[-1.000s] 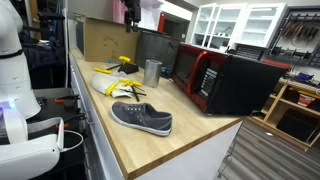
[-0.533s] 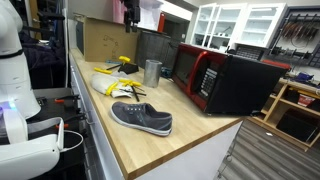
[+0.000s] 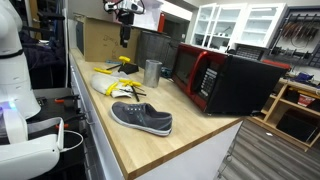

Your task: Put the thing into the cylinder then on the stand

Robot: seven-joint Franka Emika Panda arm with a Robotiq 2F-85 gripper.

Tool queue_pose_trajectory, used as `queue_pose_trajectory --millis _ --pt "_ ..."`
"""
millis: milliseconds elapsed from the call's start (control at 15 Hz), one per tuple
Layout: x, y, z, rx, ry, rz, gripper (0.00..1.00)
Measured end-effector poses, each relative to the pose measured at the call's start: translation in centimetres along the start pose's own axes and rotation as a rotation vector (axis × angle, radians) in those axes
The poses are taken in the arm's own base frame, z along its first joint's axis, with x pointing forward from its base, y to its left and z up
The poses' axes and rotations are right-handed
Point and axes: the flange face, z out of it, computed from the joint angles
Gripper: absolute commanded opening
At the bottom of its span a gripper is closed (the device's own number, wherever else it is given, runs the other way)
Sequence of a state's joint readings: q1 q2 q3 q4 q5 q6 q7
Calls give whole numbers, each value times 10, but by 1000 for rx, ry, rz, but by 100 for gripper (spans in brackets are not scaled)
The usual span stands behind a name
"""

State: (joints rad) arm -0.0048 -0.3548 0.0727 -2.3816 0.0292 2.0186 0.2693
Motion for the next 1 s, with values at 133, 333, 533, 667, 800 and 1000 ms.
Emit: queue_pose_trajectory --millis 133,333,533,667,800,1000 --pt "-3 3 20 23 -13 69 100" --pt "-5 15 45 40 -11 183 100" --pt "-6 33 68 42 -8 288 100" --pt "-6 45 81 43 -10 357 100" --pt "-6 59 92 44 -13 422 100" --pt "-4 78 107 47 -11 530 100"
